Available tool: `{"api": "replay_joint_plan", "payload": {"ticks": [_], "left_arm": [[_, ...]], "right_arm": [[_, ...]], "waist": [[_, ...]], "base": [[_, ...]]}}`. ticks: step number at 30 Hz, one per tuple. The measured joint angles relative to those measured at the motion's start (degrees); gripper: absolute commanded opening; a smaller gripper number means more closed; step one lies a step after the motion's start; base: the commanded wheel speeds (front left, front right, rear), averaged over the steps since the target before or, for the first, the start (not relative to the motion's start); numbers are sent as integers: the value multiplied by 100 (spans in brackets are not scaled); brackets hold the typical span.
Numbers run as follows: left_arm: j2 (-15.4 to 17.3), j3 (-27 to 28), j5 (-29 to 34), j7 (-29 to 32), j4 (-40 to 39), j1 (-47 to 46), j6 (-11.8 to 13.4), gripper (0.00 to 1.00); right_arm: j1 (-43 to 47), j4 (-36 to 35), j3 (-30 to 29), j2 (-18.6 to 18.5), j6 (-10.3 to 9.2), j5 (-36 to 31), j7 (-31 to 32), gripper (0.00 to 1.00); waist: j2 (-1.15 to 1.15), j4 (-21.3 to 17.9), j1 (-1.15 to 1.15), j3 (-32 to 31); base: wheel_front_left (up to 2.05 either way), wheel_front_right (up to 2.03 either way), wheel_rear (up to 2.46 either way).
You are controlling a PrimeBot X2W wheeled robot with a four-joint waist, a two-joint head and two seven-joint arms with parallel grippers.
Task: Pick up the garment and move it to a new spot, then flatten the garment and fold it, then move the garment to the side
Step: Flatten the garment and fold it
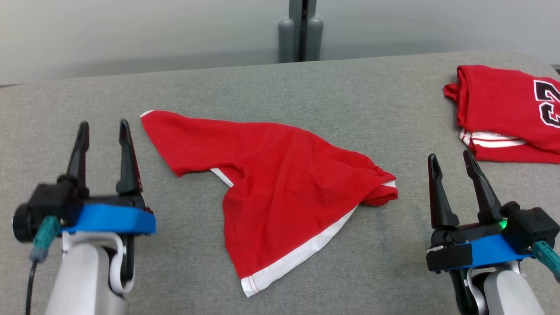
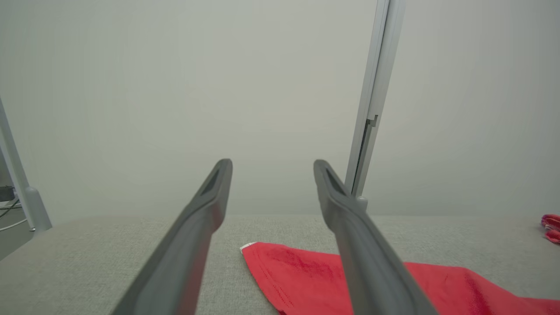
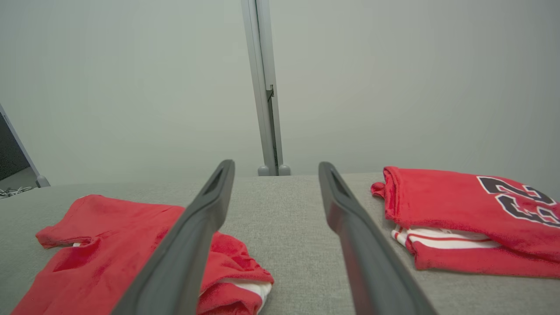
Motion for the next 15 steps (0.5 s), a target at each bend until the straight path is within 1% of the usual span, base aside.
{"api": "replay_joint_plan", "payload": {"ticks": [4, 9, 12, 15], "left_arm": [[-208, 175, 189, -1, -471, 514, -34, 100], [-346, 337, 330, 0, -721, 901, -81, 100], [-393, 167, 303, 0, -650, 1028, -183, 100], [-410, -378, 219, 1, -478, 1059, -254, 100]], "right_arm": [[39, -2, -18, 0, 1, 8, 0, 100], [101, 22, -38, 1, 0, 24, 0, 100], [104, 53, -30, 0, 0, 38, 0, 100], [118, 69, -5, 2, 0, 41, 0, 100]], "waist": [[0, 112, 0, -62], [0, 226, 0, -121], [0, 264, 0, -156], [0, 276, 0, -176]], "base": [[0, 0, 0], [0, 0, 0], [0, 0, 0], [0, 0, 0]]}}
